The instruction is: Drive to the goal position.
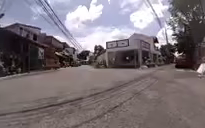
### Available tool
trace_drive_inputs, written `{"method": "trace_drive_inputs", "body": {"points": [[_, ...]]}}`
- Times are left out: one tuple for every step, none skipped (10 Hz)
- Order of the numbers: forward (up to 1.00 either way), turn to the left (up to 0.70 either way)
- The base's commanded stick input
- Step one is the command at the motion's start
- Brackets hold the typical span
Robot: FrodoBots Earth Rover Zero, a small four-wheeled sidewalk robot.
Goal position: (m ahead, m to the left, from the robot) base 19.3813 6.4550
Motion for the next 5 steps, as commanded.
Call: {"method": "trace_drive_inputs", "body": {"points": [[0.7, 0.0], [0.7, 0.0], [0.7, 0.0], [0.7, 0.0], [0.7, 0.0]]}}
